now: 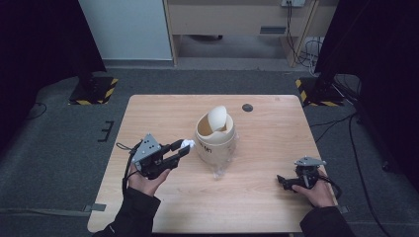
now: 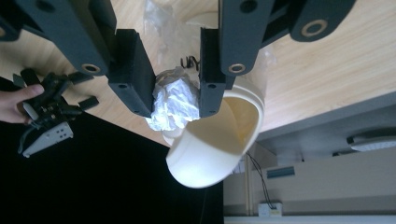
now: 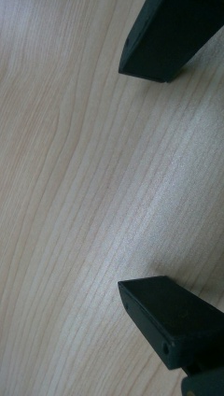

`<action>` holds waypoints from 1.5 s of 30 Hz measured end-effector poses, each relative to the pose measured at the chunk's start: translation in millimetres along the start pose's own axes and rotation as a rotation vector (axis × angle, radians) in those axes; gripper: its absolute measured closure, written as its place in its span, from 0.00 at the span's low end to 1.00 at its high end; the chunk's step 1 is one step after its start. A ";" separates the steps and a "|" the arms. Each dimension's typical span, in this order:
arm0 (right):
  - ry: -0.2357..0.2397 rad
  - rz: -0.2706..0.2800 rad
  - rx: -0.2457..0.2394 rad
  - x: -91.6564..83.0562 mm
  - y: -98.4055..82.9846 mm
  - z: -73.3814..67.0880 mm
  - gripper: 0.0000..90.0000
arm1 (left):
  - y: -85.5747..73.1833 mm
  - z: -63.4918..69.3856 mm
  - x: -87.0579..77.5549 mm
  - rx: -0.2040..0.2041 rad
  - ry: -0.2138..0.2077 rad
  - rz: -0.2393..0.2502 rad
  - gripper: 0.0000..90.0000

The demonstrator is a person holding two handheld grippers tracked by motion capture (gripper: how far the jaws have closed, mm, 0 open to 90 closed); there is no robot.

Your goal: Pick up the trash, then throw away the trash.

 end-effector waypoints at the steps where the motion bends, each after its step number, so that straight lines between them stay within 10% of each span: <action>1: 0.000 0.000 0.000 0.0 0.0 -0.1 0.01 | 3.7 -1.9 -1.3 -0.010 0.004 0.017 0.74; 20: -0.001 0.000 0.000 0.0 0.0 0.0 0.01 | 36.8 -26.3 10.2 -0.037 0.039 0.105 0.74; 45: 0.000 0.000 0.001 0.4 0.5 -1.0 0.01 | 31.9 -60.1 53.1 -0.068 0.083 0.057 0.75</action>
Point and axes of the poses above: each handheld gripper's, and its own axes: x roughly forward along the jaws, y roughly out of its top, z roughly to its right, the point moved 10 cm from there along x, roughly forward along the jaws, and after that the axes turned 13 degrees about -z, right-handed, at the moved point
